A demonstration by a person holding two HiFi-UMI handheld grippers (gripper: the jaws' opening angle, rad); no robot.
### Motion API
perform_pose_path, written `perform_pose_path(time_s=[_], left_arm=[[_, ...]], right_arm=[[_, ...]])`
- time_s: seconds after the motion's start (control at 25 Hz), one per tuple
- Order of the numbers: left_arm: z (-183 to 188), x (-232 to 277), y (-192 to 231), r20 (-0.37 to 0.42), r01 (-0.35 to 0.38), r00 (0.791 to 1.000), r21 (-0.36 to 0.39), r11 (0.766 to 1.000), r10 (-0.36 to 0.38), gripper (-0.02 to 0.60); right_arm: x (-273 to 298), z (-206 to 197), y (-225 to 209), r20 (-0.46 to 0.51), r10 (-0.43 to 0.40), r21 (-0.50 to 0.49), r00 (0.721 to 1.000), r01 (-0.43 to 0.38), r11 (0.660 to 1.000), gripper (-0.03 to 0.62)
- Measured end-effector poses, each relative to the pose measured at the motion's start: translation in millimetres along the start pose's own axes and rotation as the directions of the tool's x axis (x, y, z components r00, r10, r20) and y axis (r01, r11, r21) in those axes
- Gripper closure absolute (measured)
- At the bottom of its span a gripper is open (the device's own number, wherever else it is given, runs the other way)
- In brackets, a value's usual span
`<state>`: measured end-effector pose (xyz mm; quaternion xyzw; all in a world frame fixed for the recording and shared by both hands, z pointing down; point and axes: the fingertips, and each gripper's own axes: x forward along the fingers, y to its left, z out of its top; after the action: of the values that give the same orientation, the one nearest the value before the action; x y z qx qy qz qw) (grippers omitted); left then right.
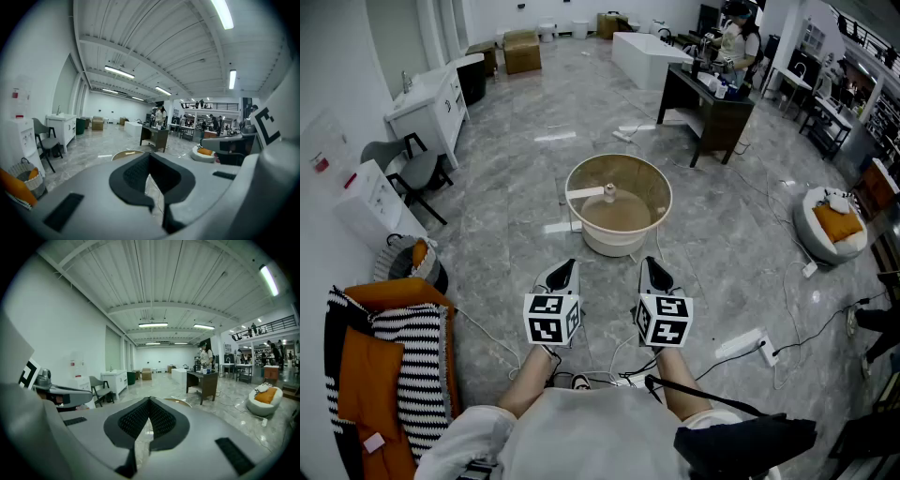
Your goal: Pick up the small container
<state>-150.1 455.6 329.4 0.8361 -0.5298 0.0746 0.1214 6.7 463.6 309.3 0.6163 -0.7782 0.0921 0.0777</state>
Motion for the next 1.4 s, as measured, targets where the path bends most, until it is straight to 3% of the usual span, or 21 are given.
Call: perform_pose_path(time_s=[0.44,0.68,0.88,1.4], left_arm=[[3,16,20,-0.012,0.012,1.0,0.017,1.0,-0.012,0.574],[8,27,41,-0.018,0.024,1.0,0.024,0.999,-0.024,0.574],[8,31,61,-0.015,0.023,1.0,0.0,1.0,-0.023,0.574],[4,51,86,-0.024,0.014,1.0,-0.034,0.999,-0.015,0.574]], right_arm=[[33,3,10,0.003,0.016,0.048,1.0,-0.016,0.999,0.571],[51,6,5,-0.001,-0.03,0.068,1.0,0.03,0.997,0.571],[54,1,3,-0.02,-0.073,0.082,0.997,0.074,0.994,0.571],[84,1,14,-0.05,-0.076,0.057,0.996,0.078,0.995,0.571]])
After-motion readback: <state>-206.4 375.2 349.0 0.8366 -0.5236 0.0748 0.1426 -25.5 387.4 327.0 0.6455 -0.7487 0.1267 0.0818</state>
